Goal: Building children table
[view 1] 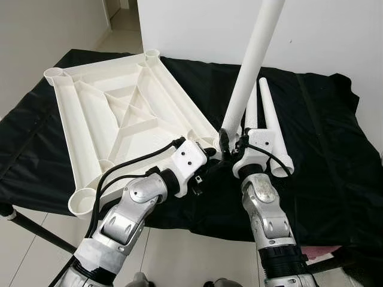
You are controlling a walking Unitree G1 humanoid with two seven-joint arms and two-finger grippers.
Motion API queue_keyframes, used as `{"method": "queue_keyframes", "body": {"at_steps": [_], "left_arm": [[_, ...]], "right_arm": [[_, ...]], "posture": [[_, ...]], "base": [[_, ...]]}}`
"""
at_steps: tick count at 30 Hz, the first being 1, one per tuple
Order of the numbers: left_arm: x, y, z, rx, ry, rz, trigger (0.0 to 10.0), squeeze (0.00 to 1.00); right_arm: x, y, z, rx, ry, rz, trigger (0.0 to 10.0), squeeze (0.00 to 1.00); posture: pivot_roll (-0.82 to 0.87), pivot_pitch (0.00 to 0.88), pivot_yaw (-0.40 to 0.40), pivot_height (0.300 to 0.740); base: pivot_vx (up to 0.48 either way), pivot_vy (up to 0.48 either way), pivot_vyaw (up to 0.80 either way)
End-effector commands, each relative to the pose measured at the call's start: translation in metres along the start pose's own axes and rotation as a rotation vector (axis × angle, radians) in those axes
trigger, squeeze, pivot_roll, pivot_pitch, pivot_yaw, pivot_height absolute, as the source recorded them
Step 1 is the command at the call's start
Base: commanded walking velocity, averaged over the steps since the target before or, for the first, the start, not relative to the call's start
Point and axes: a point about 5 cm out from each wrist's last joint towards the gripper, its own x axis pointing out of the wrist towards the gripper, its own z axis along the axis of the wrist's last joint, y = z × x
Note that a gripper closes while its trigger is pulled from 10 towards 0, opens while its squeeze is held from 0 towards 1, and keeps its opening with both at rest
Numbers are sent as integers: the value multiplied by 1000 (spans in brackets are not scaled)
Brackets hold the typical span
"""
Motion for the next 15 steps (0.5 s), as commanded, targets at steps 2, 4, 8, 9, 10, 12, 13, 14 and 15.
{"method": "queue_keyframes", "body": {"at_steps": [2, 4, 8, 9, 10, 12, 13, 14, 15], "left_arm": [[-1, 8, 0, 21, 2, 61, 10000, 0], [-1, 10, 1, 25, 2, 66, 10000, 0], [-1, 15, 3, 35, 1, 73, 10000, 0], [0, 16, 3, 37, 0, 74, 10000, 0], [0, 16, 3, 37, 0, 74, 10000, 0], [0, 16, 4, 38, -1, 75, 10000, 0], [1, 17, 4, 38, -2, 76, 10000, 0], [1, 17, 5, 39, -4, 77, 10000, 0], [1, 17, 5, 39, -5, 77, 10000, 0]], "right_arm": [[-6, -1, -5, 23, 29, 23, 0, 0], [-8, 0, -7, 38, 43, 36, 0, 0], [-6, -1, -10, 72, 77, 57, 3529, 0], [-5, -1, -10, 68, 83, 62, 10000, 0], [-5, -1, -10, 68, 83, 62, 10000, 0], [-4, 0, -9, 70, 88, 78, 10000, 0], [-2, -1, -9, 64, 91, 86, 10000, 0], [2, -2, -9, 55, 96, 95, 10000, 0], [5, -3, -9, 50, 98, 101, 10000, 0]], "posture": [[-71, 58, 2, 740], [-71, 58, 2, 740], [-73, 64, 7, 740], [-73, 64, 7, 740], [-73, 64, 7, 740], [-73, 64, 7, 740], [-70, 72, 11, 740], [-68, 72, 12, 740], [-68, 72, 12, 740]], "base": [[0, 0, 0], [0, 0, 0], [0, 0, 0], [0, 0, 0], [0, 0, 0], [0, 0, 0], [0, 0, 0], [0, 0, 0], [0, 0, 0]]}}
